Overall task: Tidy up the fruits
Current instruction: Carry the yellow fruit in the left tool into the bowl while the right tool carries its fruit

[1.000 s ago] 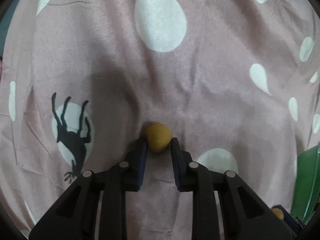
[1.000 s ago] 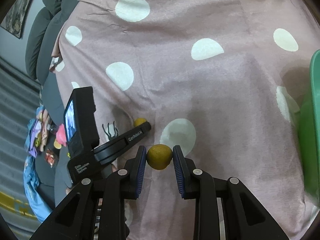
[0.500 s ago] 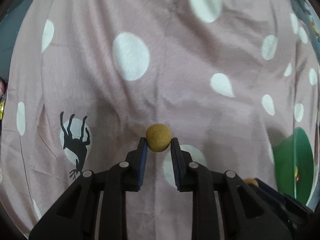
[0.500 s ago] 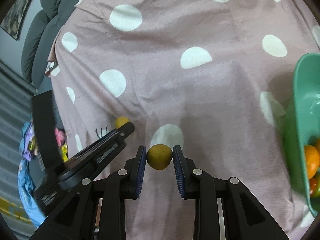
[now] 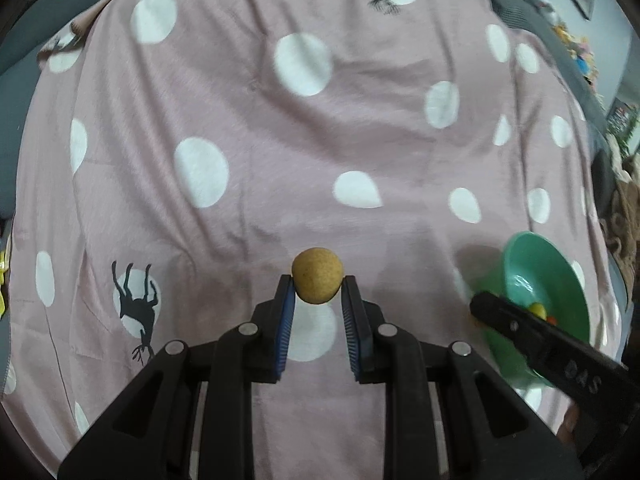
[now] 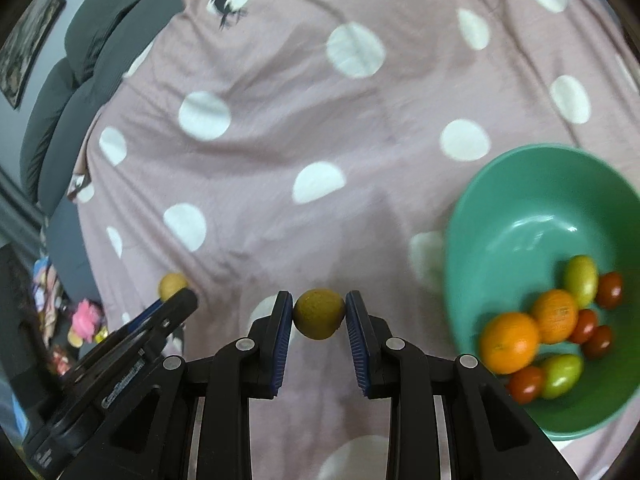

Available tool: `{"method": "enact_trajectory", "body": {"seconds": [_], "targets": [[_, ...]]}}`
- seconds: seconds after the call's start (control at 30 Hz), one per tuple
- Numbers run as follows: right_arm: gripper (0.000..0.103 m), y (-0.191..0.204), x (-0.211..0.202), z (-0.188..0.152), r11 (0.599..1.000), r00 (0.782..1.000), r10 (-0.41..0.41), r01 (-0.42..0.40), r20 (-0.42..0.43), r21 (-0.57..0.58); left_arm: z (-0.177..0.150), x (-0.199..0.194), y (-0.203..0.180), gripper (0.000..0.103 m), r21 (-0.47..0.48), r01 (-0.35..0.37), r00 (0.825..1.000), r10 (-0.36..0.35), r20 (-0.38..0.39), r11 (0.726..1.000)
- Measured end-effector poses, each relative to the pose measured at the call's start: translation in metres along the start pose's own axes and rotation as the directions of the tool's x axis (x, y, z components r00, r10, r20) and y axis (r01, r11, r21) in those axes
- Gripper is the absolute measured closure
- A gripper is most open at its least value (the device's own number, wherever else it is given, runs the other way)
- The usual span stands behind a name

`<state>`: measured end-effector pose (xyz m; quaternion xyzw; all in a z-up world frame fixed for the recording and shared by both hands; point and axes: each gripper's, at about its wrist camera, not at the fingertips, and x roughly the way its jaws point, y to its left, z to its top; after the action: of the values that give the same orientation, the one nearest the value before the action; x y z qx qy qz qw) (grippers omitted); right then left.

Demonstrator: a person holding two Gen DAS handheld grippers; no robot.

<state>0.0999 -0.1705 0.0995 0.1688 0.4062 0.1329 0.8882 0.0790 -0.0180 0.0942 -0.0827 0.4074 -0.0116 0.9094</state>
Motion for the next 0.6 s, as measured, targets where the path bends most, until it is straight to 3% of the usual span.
{"method": "enact_trajectory", "body": {"seconds": [0.23,0.6], "targets": [[0.073,-0.019,-0.028,0.007,0.997,0.993,-0.079,0.077,0.084,0.030,-0.006,-0.021,-0.037,0.080,0.098,0.066,0.997,-0.069,0.031,0.993],[0.073,-0.051,-0.057,0.011,0.980,0.969,-0.188,0.173,0.162,0.101,-0.016,-0.024,-0.100,0.080,0.230,0.174,0.984,-0.179,0.005,0.957]]}}
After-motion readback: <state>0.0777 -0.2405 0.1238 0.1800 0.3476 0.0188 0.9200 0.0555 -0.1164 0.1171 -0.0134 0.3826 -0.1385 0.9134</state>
